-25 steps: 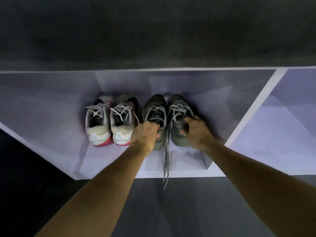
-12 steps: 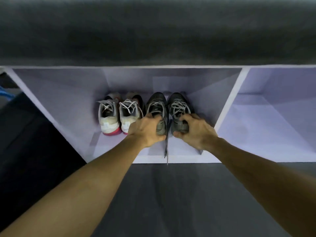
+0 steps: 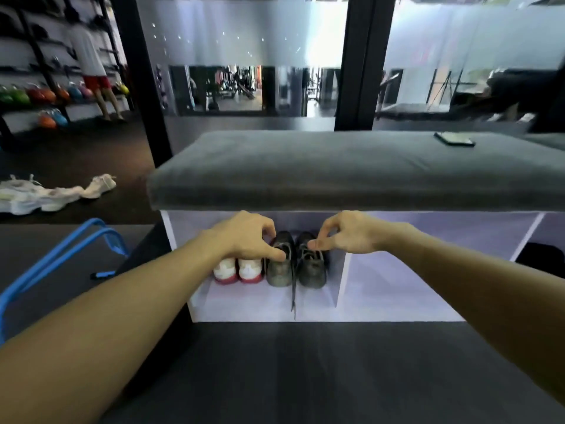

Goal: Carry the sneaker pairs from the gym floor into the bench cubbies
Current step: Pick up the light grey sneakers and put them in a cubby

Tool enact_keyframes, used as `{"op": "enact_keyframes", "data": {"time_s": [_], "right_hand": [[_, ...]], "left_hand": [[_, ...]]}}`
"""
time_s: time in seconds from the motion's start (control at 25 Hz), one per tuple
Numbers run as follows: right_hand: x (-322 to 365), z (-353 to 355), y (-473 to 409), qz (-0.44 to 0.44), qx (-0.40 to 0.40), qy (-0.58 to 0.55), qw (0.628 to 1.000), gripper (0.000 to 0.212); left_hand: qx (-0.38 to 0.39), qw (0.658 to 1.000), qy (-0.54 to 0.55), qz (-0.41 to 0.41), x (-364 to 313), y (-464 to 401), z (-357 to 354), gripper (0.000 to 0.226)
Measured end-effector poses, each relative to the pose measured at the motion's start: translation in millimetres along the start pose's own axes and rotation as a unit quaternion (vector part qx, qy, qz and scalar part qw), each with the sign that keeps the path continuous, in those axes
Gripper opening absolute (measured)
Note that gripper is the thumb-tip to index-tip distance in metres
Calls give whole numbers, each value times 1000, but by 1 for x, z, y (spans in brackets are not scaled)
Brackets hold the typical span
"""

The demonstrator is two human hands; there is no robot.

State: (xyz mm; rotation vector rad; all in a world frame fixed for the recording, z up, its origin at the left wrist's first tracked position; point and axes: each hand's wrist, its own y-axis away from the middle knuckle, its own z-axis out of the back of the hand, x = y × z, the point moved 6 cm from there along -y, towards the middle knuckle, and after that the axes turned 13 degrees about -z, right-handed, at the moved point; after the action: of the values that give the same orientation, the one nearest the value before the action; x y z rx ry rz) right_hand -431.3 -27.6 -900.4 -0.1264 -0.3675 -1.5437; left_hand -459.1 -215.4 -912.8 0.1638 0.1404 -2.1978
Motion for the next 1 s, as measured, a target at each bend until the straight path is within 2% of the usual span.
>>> {"op": "enact_keyframes", "data": {"time_s": [0.28, 0.48, 0.64, 0.8, 1.0], "right_hand": [[49, 152, 90, 49, -87, -3, 995, 42], [83, 255, 103, 86, -85, 0, 993, 49], [145, 396, 139, 110, -108, 30, 988, 49], [208, 548, 204, 138, -139, 39, 980, 42], [277, 718, 309, 153, -158, 2, 975, 50]], "left_hand": [[-107, 993, -28, -43, -68, 48, 170, 59], [-138, 990, -17, -37, -94, 46, 280, 61], [-94, 994, -32, -34, -127, 58, 427, 69], [-131, 989, -52, -35, -176, 96, 602, 69], [-156, 986, -53, -31, -245, 176, 803, 68]]}}
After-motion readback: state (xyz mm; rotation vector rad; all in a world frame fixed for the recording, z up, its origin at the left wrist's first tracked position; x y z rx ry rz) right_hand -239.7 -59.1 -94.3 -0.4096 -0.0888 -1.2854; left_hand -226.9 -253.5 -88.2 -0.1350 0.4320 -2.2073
